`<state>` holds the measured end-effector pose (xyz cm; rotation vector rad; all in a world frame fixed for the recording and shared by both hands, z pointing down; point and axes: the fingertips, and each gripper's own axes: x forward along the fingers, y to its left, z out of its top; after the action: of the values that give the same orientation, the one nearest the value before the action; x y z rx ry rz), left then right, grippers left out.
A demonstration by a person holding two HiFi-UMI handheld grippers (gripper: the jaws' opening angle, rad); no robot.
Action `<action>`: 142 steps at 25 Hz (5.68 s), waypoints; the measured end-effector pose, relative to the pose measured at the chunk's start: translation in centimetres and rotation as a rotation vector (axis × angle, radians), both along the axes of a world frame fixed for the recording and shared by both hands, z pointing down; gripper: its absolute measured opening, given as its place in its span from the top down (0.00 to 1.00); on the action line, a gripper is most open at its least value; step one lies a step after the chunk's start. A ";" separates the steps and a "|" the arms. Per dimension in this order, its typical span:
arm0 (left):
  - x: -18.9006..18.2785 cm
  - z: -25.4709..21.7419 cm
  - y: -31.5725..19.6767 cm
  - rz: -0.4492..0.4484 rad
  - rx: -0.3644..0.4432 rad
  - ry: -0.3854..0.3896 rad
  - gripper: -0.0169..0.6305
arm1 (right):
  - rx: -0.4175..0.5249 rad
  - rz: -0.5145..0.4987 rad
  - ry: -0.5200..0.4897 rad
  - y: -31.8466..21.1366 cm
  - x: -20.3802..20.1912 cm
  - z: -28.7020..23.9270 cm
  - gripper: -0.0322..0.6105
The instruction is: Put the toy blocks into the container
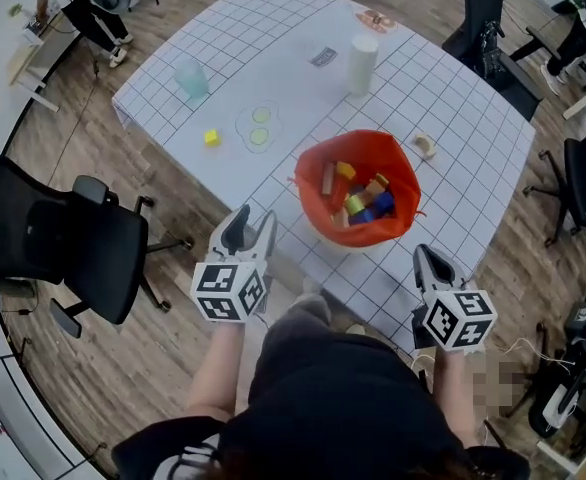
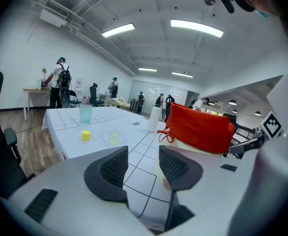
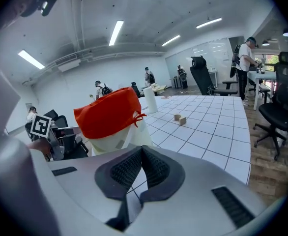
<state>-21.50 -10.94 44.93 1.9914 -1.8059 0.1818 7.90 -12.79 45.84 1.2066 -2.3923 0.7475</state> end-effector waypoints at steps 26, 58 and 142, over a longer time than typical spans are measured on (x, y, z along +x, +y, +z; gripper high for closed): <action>-14.3 6.0 -11.3 -0.067 -0.101 -0.206 0.65 | -0.055 0.322 0.154 -4.9 -0.8 1.4 0.93; -21.3 11.6 -16.0 -0.225 -0.279 -0.275 0.72 | -0.137 0.343 0.240 -4.1 -0.7 3.6 0.93; 2.6 -9.9 -5.6 0.143 0.122 -0.384 0.91 | 0.146 0.101 0.059 -4.5 3.5 -3.8 0.93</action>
<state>-18.94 -16.53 35.04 2.2967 -1.9375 0.5432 11.35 -17.29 42.00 1.3968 -2.3866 0.5665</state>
